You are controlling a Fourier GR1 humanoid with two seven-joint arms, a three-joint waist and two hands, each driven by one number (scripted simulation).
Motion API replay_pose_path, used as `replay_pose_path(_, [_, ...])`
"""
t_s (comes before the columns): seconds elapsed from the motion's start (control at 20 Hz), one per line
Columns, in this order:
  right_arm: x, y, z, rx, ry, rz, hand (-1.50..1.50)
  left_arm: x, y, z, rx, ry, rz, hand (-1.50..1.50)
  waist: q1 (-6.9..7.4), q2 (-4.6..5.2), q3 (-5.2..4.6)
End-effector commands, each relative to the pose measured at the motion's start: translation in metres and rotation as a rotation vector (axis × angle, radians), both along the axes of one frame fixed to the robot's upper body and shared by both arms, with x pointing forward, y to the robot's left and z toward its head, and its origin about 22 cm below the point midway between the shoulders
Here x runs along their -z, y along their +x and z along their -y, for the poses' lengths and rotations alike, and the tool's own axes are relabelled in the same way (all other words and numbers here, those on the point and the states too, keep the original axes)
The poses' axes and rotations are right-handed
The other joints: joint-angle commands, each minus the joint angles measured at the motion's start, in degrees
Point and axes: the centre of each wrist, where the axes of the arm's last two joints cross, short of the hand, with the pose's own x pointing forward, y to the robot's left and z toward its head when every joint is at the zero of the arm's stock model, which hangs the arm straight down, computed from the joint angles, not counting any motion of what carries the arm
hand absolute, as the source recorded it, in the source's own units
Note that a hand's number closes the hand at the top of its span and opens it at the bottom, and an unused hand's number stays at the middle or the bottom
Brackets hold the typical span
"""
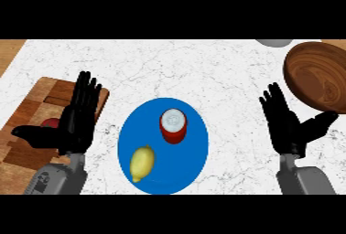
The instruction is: Pick the can from the plate and place it in the bowl
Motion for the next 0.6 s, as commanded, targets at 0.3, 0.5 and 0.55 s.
replay_pose_path(0.3, [-0.045,0.023,-0.052,-0.479,-0.848,0.23,1.5,0.015,-0.003,0.002,0.121,0.198,-0.08,0.0,1.77,-2.71,-2.13])
replay_pose_path(0.5, [-0.026,-0.033,-0.169,-0.169,-0.377,0.366,-1.5,0.015,-0.004,-0.002,0.128,0.233,-0.108,0.0,-0.9,-0.99,0.2])
replay_pose_path(0.55, [-0.017,-0.042,-0.174,-0.171,-0.357,0.401,-1.5,0.012,0.001,-0.003,0.142,0.244,-0.105,0.0,-0.75,-0.65,0.26])
